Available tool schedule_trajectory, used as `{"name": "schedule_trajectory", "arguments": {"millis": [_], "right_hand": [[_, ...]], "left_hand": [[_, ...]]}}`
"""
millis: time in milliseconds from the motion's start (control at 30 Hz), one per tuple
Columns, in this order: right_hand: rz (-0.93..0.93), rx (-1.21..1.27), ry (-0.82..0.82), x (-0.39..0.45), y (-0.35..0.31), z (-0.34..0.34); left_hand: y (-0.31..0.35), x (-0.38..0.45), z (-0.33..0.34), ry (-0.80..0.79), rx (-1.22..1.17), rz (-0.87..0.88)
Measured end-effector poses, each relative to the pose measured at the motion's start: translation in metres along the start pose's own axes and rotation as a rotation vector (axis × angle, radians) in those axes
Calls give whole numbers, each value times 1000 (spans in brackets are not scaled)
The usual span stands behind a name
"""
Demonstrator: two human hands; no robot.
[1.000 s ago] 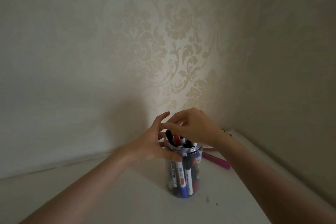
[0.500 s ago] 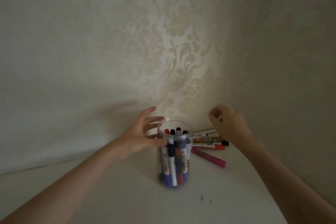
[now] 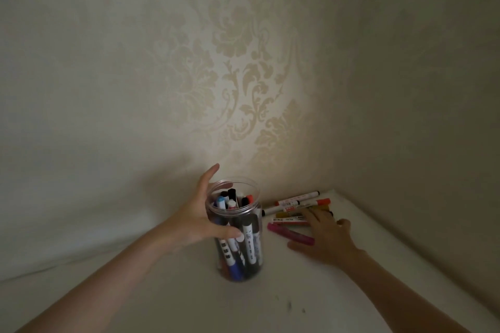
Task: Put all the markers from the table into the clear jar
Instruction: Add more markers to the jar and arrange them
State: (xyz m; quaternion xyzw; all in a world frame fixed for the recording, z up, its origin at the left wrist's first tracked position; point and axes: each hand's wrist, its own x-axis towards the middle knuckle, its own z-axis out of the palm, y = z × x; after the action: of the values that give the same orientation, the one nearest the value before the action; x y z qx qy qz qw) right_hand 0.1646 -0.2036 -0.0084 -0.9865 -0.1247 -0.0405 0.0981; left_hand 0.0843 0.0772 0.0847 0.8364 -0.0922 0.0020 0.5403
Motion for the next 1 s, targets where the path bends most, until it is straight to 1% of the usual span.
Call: {"name": "schedule_trajectory", "arguments": {"millis": [67,100,133,267,400,567,667,800,867,933,1000], "right_hand": [[-3,-53,24,5,3,-4],[-1,-88,10,7,4,-6],[-4,-104,-20,8,5,-8],[-12,-40,-185,7,7,-13],[-78,-144,-175,6,14,-14],[-123,-178,-289,16,18,-23],[-95,-207,-310,8,14,-26],[-62,-109,-342,-10,11,-29],[-53,-149,-311,-25,6,-29],[-45,-190,-315,-40,1,-30],[-15,-108,-361,-54,0,-38]], "left_hand": [[2,0,-1,-22,1,-2],[3,1,-2,-33,0,-1],[3,1,-2,-47,0,5],[7,3,1,-94,-10,15],[10,1,8,-150,8,14],[13,-1,13,-170,4,16],[15,-3,13,-166,-10,8],[18,-10,16,-200,-4,10],[20,-15,20,-228,1,19],[22,-21,24,-257,0,28],[25,-27,29,-289,9,48]]}}
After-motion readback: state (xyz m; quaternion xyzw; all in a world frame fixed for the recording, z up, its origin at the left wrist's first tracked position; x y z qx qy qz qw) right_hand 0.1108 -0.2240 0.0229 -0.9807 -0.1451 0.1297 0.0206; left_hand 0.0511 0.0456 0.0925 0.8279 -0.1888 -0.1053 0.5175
